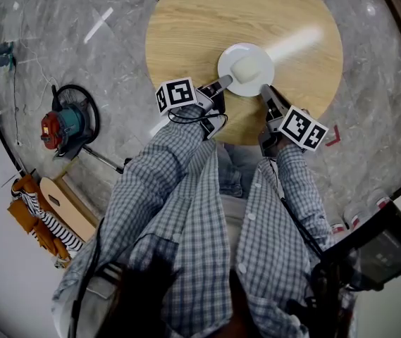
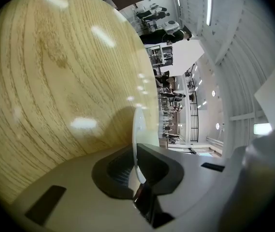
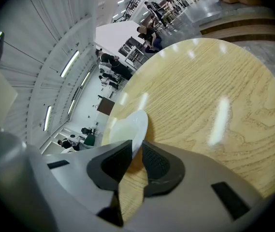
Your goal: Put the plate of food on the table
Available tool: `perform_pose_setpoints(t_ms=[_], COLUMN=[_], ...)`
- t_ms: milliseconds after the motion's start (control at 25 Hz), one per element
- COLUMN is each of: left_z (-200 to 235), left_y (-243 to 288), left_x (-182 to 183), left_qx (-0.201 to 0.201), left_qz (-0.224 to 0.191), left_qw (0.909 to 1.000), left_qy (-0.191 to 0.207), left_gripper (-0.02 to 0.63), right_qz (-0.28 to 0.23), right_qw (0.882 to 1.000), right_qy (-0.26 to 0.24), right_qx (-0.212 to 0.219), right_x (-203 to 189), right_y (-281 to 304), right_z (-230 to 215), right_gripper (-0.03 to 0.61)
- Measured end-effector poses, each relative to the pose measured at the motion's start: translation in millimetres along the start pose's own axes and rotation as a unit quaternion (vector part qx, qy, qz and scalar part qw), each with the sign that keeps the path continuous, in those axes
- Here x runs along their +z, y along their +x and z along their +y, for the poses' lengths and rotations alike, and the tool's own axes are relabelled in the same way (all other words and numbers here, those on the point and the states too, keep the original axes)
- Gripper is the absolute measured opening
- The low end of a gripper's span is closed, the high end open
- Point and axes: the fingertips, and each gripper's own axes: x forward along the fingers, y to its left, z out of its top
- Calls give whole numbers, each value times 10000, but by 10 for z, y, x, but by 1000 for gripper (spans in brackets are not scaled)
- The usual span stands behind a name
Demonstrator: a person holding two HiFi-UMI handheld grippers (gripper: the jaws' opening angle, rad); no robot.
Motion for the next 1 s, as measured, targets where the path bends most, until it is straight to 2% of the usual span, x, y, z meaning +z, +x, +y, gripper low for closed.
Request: perform_pose_setpoints(t_ms=[440, 760, 880, 1000], left_z=[14, 50, 76, 36], left_y=[53, 80, 99, 99], left_x=[-35, -79, -126, -180], left_qx=[105, 605, 726, 594], left_qz=[332, 611, 799, 962], left_qw=[9991, 9937, 9899, 9890], left_qy=[230, 719, 918, 954], left_gripper=[18, 21, 47, 94], right_qz=[38, 54, 23, 3], right_qw=[9997, 9991, 9988, 9985], right_qy=[-41, -137, -178, -229], right_qx=[-241, -399, -452, -504], right_x=[-4, -32, -13, 13], right_y=[21, 18, 21, 24], right_z=[-89, -124, -137, -140], right_gripper=[71, 67, 63, 61])
